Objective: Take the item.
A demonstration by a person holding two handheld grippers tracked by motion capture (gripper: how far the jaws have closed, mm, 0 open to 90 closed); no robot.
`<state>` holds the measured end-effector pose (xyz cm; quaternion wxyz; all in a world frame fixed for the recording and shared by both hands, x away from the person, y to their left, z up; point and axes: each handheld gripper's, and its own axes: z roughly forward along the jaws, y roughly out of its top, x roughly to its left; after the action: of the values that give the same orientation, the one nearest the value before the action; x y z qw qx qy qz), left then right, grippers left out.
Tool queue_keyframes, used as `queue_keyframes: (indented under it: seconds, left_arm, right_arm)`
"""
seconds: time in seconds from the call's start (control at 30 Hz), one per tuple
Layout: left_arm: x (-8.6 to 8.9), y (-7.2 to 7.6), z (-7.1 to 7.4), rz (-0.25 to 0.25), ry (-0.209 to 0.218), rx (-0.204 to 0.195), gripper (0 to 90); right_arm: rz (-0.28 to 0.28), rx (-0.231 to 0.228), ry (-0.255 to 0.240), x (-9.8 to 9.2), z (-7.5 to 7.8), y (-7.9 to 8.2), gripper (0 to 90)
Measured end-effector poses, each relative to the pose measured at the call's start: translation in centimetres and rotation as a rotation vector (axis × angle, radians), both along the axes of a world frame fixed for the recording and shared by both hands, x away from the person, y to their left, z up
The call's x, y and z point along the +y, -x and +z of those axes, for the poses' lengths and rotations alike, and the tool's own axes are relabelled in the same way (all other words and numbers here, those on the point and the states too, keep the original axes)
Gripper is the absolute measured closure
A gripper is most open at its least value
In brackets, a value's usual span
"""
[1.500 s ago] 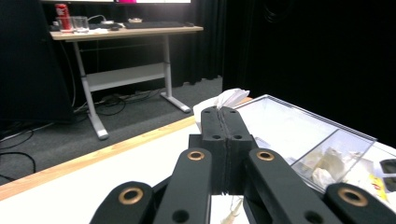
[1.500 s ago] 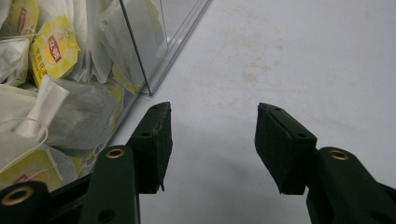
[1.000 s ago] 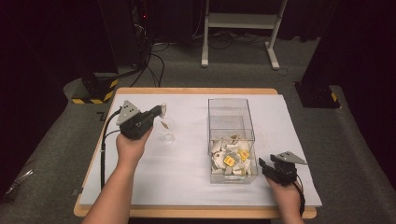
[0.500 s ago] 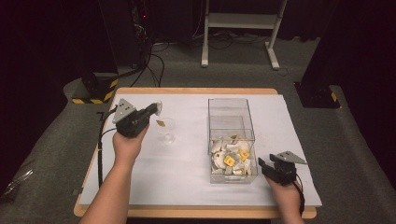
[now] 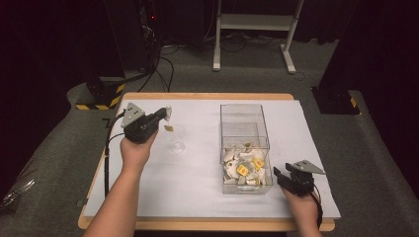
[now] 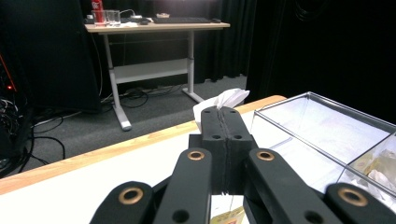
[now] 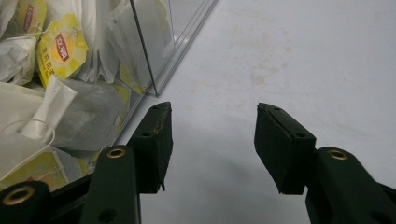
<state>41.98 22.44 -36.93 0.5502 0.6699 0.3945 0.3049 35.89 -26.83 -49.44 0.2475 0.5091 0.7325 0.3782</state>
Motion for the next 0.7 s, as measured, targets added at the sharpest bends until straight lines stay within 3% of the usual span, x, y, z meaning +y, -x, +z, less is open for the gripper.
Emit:
queue_keyframes:
  seconds: [0.4,0.7]
  left_arm:
    - [-0.5,-1.5,-1.3,0.003,-0.009,0.039,90.0]
    - [-0.9,-1.8,-2.9,0.005,-0.012,0.078,90.0]
  right_arm:
    - [0.000,0.005,-0.006,0.0,-0.1,-0.1,47.3]
    - [0.003,0.005,-0.008,-0.1,-0.1,-0.2,47.4]
